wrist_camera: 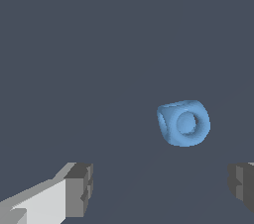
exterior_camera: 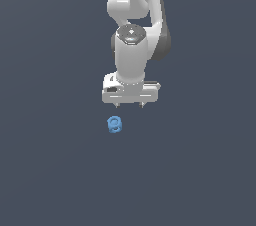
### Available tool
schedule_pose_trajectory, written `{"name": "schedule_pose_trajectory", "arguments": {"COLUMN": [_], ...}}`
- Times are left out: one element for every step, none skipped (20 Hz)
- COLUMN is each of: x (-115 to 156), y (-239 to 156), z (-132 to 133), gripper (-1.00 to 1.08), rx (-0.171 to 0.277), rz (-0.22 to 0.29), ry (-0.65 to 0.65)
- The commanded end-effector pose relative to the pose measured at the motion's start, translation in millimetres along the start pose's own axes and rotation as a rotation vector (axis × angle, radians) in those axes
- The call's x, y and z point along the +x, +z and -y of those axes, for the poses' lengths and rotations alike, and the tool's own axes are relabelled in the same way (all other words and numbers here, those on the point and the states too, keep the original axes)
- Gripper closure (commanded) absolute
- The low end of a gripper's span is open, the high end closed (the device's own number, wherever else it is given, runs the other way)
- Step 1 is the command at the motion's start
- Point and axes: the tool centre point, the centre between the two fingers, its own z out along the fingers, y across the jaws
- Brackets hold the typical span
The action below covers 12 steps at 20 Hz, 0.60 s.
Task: Pick up the object and move it to a goal position.
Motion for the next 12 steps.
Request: {"name": "schedule_pose_trajectory", "arguments": {"x": [0.0,-0.2,-0.5,-1.0,-1.9,-2.9,-4.0,-4.8,-5.4,-5.8,-6.0,-5.8], "y": [0.0,-0.3,-0.5,-1.0,-1.8,-2.9,-3.9,-4.9,-5.6,-6.1,-6.4,-6.0], "z": [0.0,-0.1,0.4,0.8,1.5,2.4,3.3,4.1,4.7,5.1,5.3,5.3], "gripper": [-0.92,-0.92,-0.92,-0.92,-0.92,-0.92,-0.92,-0.92,-0.92,-0.92,-0.92,-0.92], "rx": [0.0,0.0,0.002,0.004,0.006,0.01,0.014,0.016,0.019,0.02,0.02,0.02], "rz": [0.0,0.0,0.001,0.002,0.004,0.006,0.009,0.01,0.012,0.012,0.012,0.012], "ry": [0.0,0.0,-0.001,-0.003,-0.005,-0.008,-0.011,-0.013,-0.014,-0.015,-0.015,-0.015]}}
